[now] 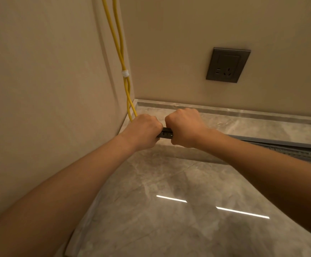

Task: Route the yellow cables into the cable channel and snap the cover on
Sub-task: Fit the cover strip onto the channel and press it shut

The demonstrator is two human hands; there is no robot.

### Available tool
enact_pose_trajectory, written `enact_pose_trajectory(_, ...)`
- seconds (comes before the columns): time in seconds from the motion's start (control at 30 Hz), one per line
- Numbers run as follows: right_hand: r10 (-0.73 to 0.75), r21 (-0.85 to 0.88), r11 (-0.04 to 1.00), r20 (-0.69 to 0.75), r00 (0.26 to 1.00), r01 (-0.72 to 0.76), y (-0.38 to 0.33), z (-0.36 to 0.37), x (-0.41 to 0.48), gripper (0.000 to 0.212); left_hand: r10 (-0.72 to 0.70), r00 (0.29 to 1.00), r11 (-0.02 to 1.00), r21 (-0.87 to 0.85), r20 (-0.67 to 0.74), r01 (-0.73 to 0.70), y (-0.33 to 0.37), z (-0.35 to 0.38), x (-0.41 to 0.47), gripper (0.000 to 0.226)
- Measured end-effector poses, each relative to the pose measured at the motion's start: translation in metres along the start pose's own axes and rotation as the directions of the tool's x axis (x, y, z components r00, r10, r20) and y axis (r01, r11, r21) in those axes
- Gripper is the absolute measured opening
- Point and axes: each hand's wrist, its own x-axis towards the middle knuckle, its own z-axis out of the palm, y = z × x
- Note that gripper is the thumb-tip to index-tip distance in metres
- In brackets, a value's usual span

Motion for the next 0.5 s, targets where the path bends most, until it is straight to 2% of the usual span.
enact_pose_trajectory(0.37, 0.001, 0.039, 0.999, -0.015, 1.0, 0.0, 0.0, 0.001, -0.006, 0.008, 0.023, 1.0, 1.0, 0.0, -0.007, -0.023, 0.005, 0.003, -0.002, 0.021)
enact_pose_trajectory(0.5, -0.021, 0.022, 0.999, -0.08, 0.997, 0.023, -0.001, 0.008, -0.016, 0.008, 0.007, 1.0, 1.0, -0.001, -0.014, -0.007, 0.002, 0.004, -0.001, 0.021)
